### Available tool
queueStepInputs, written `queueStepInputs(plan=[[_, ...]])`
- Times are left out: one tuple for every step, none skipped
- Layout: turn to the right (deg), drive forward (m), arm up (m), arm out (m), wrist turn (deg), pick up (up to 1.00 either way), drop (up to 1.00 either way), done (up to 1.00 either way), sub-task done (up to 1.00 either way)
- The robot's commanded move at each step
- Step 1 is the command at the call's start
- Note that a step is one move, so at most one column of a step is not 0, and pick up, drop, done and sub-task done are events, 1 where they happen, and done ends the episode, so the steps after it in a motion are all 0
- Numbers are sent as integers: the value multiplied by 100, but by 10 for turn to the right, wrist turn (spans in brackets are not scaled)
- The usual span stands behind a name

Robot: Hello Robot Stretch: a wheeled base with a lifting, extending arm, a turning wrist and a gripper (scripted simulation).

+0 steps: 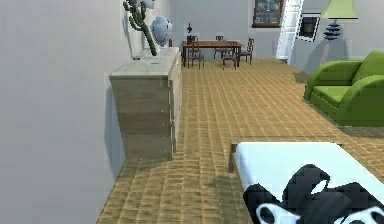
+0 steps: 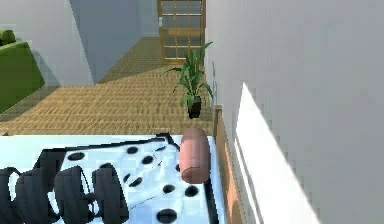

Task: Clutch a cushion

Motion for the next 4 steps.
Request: queueStepInputs(plan=[[0, 0, 50, 0, 0, 0, 0, 0, 0], [0, 0, 8, 0, 0, 0, 0, 0, 0], [0, 0, 0, 48, 0, 0, 0, 0, 0], [0, 0, 0, 0, 450, 0, 0, 0, 0]])
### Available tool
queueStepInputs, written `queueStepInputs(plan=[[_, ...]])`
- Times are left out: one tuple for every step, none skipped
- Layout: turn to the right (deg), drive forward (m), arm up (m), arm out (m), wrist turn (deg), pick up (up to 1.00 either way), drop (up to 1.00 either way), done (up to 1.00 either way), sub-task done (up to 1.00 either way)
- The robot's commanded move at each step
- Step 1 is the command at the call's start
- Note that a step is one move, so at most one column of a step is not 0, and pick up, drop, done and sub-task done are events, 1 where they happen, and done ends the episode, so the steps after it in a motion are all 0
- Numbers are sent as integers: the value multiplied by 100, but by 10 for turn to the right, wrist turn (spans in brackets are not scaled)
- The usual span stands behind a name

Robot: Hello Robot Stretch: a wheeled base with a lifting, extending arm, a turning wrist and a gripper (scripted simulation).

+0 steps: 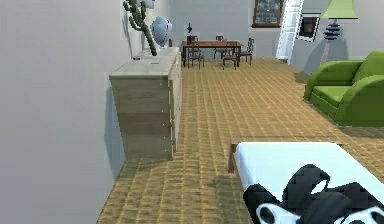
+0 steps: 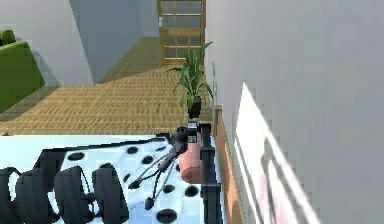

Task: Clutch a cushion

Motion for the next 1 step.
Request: queueStepInputs(plan=[[0, 0, 0, 0, 450, 0, 0, 0, 0]])
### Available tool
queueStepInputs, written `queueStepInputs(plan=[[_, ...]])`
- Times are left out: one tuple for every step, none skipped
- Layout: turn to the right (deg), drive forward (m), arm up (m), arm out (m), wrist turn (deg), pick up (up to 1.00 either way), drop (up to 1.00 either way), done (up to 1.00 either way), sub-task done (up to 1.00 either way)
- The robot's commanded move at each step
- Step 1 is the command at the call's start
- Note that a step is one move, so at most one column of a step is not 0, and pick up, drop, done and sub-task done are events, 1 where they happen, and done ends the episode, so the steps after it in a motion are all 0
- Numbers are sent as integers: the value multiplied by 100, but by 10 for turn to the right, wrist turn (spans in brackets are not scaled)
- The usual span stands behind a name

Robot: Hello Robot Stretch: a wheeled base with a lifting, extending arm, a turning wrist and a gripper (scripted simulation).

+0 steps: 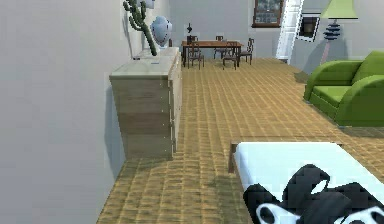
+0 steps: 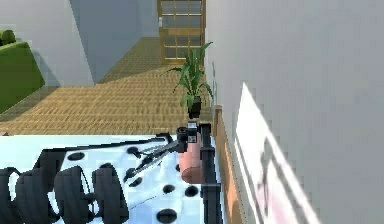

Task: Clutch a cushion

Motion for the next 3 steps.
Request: queueStepInputs(plan=[[0, 0, 0, 0, 450, 0, 0, 0, 0], [0, 0, 0, 0, 450, 0, 0, 0, 0], [0, 0, 0, 0, 120, 0, 0, 0, 0]])
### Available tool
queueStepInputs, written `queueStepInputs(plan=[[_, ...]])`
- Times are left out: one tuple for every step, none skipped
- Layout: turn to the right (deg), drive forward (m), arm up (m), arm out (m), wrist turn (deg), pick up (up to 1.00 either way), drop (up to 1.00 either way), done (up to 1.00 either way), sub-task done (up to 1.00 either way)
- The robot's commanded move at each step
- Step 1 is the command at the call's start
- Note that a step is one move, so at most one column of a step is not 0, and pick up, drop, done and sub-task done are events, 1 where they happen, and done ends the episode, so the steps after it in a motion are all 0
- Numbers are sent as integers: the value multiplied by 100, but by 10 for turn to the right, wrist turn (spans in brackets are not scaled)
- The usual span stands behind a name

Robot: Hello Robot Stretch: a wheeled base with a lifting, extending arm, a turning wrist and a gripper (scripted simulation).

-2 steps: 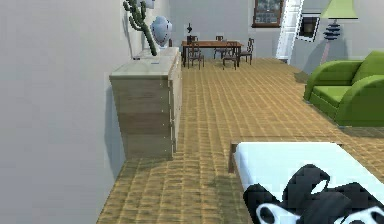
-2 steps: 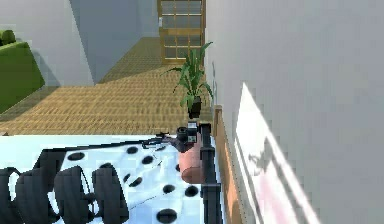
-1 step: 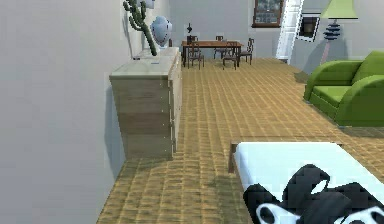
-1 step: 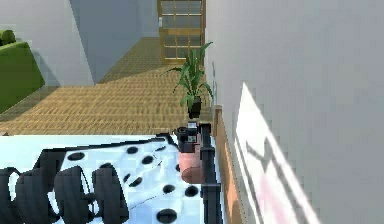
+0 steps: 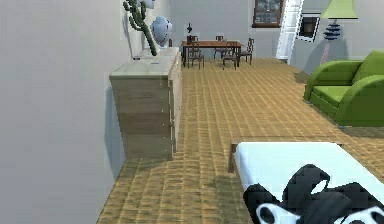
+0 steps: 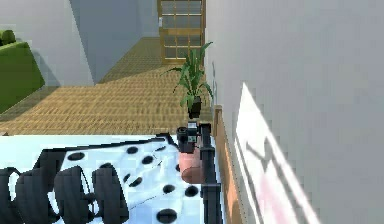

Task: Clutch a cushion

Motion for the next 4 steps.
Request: queueStepInputs(plan=[[0, 0, -30, 0, 0, 0, 0, 0, 0], [0, 0, 0, 0, 0, 100, 0, 0, 0], [0, 0, 10, 0, 0, 0, 0, 0, 0], [0, 0, 0, 0, 0, 0, 0, 100, 0]])
